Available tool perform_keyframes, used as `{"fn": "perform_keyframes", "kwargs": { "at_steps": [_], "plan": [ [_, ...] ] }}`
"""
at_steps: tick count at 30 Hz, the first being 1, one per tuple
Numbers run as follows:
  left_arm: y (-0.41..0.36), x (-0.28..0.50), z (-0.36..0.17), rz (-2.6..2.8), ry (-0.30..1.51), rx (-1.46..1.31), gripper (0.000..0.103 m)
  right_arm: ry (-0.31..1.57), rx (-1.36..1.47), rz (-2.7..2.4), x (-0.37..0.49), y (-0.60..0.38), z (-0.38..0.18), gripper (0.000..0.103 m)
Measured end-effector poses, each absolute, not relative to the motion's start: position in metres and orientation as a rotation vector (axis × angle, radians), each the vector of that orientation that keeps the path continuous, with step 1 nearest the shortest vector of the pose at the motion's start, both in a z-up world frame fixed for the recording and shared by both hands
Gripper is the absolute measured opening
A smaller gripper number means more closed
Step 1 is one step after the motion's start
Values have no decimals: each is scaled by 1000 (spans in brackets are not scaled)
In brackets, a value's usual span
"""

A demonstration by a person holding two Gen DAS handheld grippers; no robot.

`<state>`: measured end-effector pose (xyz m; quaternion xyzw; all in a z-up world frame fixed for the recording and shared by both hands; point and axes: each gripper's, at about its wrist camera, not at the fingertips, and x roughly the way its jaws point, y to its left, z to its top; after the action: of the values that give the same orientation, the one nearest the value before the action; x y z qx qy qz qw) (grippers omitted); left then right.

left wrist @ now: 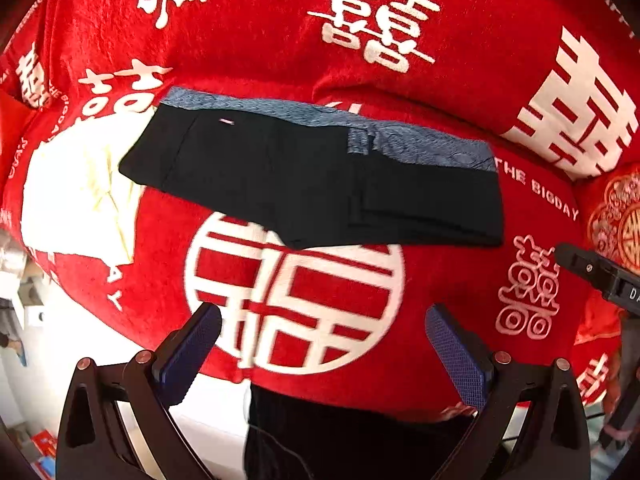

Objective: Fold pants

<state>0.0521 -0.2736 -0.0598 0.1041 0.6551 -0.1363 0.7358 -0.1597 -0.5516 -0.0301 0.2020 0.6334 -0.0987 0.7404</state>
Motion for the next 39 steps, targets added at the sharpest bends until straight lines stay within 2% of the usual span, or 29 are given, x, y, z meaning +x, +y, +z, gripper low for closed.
{"fn": "perform_keyframes", "kwargs": {
  "at_steps": [14,19,28,39],
  "plan": [
    [-134,100,-30,-344,1350,346,103,1408,502,-386,-131,-423,-9,103],
    [-94,117,-29,-331,1352,272,103,1347,469,-378,-108,-392,30,103],
    [-77,127,-20,-310,1321,166,103,1327,372,-395,-85,-387,65,103],
    [-73,120,-14,-256,1321,139,103,1379,347,-371,-90,-382,53,103]
  ]
}}
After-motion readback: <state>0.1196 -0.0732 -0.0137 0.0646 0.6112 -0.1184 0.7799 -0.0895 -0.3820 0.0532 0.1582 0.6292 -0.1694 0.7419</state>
